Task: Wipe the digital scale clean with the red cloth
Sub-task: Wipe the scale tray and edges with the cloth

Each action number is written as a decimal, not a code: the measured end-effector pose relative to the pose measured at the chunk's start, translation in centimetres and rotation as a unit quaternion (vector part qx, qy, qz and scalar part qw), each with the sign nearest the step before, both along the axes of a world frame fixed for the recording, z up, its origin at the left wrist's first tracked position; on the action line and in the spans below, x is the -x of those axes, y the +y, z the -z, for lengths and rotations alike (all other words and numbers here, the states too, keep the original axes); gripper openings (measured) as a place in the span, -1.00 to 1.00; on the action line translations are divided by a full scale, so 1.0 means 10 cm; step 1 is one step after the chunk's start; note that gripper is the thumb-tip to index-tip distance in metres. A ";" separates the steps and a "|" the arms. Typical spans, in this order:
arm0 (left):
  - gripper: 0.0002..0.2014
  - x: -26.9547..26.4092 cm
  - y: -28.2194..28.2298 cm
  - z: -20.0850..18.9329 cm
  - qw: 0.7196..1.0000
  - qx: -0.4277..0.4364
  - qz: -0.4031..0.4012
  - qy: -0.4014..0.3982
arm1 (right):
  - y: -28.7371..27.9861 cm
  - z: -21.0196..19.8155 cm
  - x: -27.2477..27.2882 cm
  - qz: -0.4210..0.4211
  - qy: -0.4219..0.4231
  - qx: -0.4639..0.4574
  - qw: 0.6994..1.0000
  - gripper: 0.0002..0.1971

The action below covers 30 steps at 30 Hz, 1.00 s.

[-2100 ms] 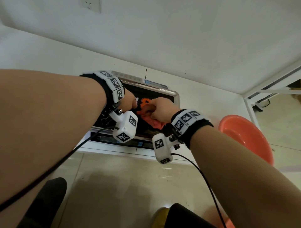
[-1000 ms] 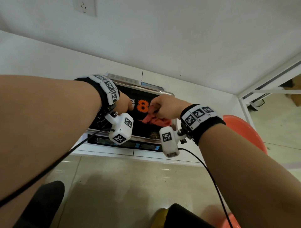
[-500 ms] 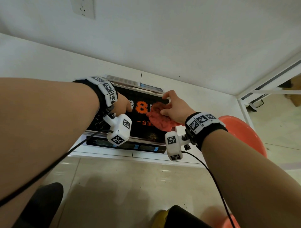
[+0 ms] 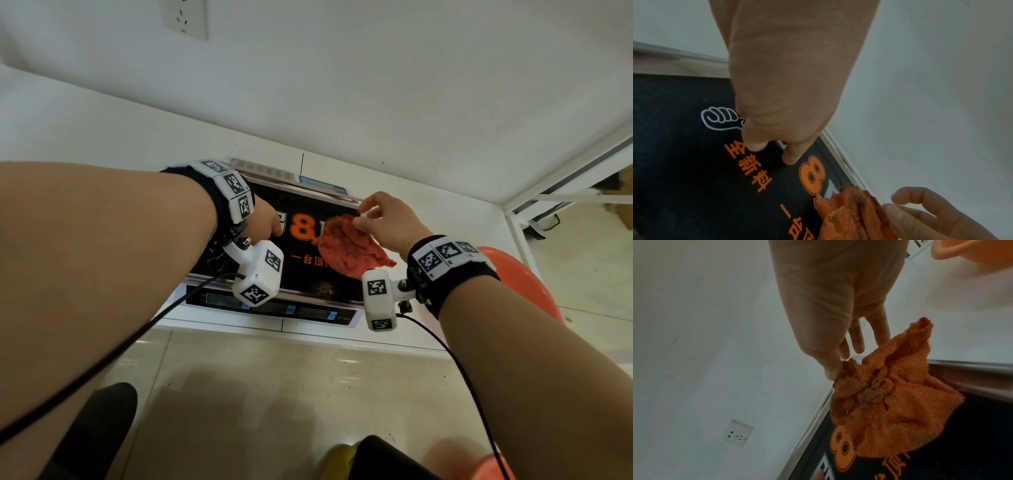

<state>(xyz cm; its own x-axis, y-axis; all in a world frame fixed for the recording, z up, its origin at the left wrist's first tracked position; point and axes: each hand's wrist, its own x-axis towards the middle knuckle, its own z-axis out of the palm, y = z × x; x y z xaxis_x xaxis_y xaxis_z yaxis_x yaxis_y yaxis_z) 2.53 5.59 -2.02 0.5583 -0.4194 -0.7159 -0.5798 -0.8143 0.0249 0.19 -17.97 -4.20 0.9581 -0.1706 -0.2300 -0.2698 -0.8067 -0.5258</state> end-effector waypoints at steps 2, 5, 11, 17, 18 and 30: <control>-0.47 0.00 0.01 -0.01 1.000 -0.006 0.018 -0.002 | 0.00 -0.06 0.02 -0.008 -0.004 -0.015 1.000 -0.84; -0.48 0.00 -0.01 -0.03 1.000 -0.004 0.025 -0.008 | 0.03 -0.15 0.09 -0.078 0.058 0.034 0.995 -0.76; -0.49 0.03 -0.03 -0.07 0.999 -0.020 0.026 -0.014 | 0.09 -0.05 0.12 -0.150 0.091 0.172 0.969 -0.81; -0.47 0.03 -0.02 -0.08 0.999 -0.016 0.028 -0.019 | 0.01 -0.17 0.04 -0.090 0.070 0.076 0.990 -0.90; -0.48 0.03 -0.02 -0.08 0.999 -0.019 0.033 -0.020 | -0.01 -0.19 0.03 -0.092 0.076 0.064 0.991 -0.91; -0.49 -0.01 -0.01 -0.01 0.998 -0.028 0.052 -0.021 | -0.06 -0.30 0.01 -0.122 0.193 -0.142 0.963 -0.91</control>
<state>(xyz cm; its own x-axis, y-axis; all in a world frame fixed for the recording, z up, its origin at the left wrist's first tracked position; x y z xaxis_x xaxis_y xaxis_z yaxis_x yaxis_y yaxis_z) 2.58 5.49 -1.89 0.5442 -0.4359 -0.7168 -0.6602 -0.7497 -0.0453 0.12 -18.60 -1.17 0.7955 0.1709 -0.5813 -0.3097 -0.7100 -0.6325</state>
